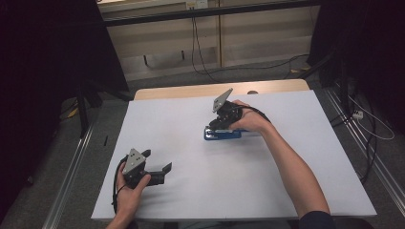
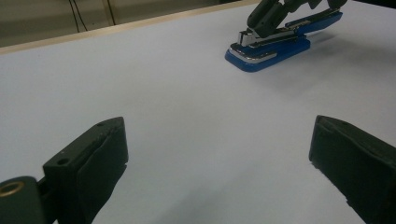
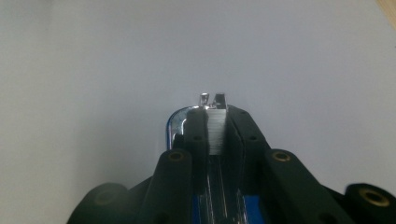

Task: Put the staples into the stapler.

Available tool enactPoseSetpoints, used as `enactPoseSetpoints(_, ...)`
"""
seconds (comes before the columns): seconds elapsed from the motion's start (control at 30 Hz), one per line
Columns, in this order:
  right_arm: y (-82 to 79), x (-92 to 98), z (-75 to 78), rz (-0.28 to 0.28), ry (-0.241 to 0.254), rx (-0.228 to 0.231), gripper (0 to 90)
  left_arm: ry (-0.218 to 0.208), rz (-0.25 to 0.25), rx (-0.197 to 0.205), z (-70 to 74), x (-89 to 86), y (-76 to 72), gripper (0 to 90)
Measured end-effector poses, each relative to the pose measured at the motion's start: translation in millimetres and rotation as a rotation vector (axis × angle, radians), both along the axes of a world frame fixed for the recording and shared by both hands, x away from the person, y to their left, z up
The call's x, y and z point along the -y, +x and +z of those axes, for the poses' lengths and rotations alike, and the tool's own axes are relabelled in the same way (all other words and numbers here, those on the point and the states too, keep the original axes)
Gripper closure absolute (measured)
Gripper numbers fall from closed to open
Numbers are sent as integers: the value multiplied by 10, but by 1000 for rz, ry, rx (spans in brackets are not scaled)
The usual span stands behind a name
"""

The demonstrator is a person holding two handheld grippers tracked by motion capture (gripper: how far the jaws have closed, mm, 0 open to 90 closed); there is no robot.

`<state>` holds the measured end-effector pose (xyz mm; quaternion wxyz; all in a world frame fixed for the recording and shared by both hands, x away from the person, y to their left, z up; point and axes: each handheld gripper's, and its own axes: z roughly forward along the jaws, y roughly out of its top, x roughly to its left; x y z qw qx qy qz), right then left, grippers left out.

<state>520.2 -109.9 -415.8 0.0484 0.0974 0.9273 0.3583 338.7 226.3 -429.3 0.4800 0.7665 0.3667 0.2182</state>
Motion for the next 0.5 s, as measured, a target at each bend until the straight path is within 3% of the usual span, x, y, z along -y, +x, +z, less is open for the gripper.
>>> enactPoseSetpoints(0.5, -1, -33, 3, -12, -8, -7, 782, 4, -6, -1, 3, -6, -1, 48)
